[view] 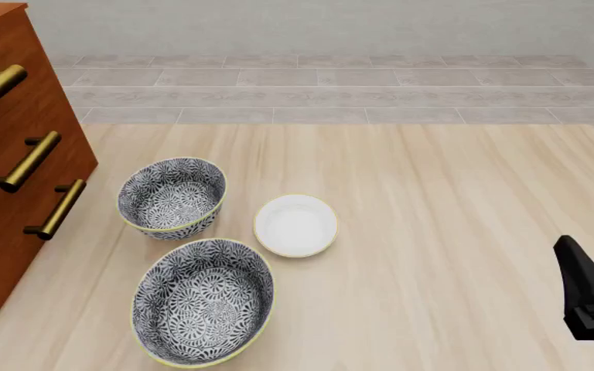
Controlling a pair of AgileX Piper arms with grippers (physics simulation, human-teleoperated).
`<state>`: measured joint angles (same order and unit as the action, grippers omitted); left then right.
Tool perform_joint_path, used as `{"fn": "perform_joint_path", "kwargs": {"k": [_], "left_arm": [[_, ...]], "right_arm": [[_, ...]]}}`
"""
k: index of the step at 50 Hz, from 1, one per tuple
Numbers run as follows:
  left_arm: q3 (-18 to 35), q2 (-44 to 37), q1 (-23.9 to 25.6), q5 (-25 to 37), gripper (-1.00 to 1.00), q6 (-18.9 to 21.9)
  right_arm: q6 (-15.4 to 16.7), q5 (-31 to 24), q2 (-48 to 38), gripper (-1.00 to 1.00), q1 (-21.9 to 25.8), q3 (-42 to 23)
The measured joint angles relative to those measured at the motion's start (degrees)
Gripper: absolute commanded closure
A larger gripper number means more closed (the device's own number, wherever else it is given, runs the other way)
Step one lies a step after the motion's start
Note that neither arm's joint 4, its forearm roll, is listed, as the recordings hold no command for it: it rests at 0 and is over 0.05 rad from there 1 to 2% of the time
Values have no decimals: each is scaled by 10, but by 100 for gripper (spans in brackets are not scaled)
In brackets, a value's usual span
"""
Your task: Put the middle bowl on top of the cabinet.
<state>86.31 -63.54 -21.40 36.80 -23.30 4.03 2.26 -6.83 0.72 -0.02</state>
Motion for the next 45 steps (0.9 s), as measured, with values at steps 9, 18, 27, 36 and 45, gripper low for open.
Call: {"fn": "perform_joint_path", "kwargs": {"k": [9, 18, 27, 36, 45], "left_arm": [[6, -6, -15, 9, 100, -16], [16, -11, -21, 16, 100, -29], [30, -20, -37, 30, 100, -44], [44, -36, -65, 47, 100, -51], [54, -45, -88, 62, 100, -55]], "right_arm": [[-1, 0, 0, -100, 0, 0], [-1, 1, -1, -100, -2, 0], [-2, 2, -1, -100, -4, 0], [-3, 4, -3, -100, -5, 0], [-3, 5, -4, -100, -6, 0]]}}
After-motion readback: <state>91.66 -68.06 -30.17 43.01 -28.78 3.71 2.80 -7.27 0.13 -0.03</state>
